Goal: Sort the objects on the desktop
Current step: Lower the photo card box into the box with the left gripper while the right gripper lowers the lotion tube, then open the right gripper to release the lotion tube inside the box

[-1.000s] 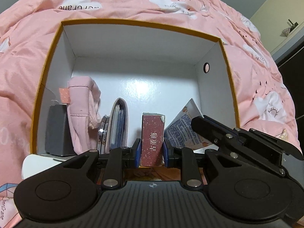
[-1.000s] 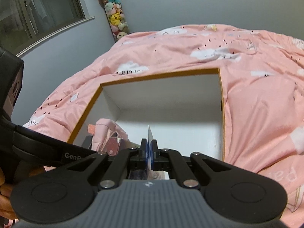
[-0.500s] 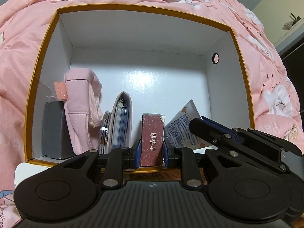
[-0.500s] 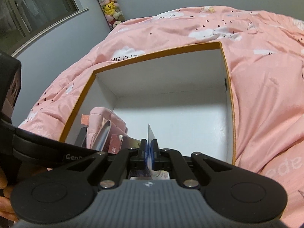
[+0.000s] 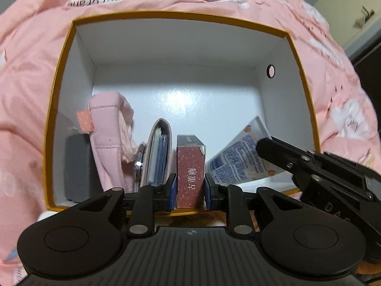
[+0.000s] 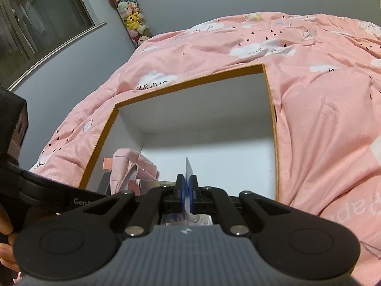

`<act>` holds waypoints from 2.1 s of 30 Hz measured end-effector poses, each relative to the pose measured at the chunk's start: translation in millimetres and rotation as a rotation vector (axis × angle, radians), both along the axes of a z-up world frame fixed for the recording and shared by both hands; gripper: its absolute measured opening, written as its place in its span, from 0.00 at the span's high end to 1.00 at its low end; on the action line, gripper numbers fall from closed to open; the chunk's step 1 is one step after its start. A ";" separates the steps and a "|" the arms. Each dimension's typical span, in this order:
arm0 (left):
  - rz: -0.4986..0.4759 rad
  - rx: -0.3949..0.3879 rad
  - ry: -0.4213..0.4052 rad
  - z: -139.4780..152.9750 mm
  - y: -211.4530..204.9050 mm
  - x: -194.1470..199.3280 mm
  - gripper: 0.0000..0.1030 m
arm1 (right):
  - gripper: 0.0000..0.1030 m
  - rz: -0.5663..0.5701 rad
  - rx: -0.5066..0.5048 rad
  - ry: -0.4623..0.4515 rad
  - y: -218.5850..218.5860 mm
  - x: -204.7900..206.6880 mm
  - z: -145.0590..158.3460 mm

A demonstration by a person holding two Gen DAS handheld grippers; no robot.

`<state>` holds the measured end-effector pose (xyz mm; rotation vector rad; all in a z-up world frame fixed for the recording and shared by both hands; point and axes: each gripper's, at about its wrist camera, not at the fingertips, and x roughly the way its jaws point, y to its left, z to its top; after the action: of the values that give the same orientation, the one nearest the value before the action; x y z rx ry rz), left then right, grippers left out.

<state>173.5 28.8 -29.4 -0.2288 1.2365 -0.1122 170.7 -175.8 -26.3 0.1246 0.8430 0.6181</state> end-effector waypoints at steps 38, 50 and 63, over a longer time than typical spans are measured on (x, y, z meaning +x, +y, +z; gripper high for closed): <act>0.165 -0.056 -0.169 20.2 47.9 -41.4 0.68 | 0.92 0.043 0.012 0.091 39.5 -10.4 -15.1; 0.129 -0.025 -0.186 16.5 32.3 -53.9 0.68 | 0.86 0.023 0.007 0.128 37.4 -15.3 -17.9; 0.114 0.012 -0.284 28.4 18.9 -75.5 0.68 | 0.66 0.014 -0.080 -0.094 27.1 -42.2 1.0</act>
<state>98.0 47.7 -1.1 -0.2630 0.9395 -0.0373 128.5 -148.7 -25.3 0.0167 0.7770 0.5974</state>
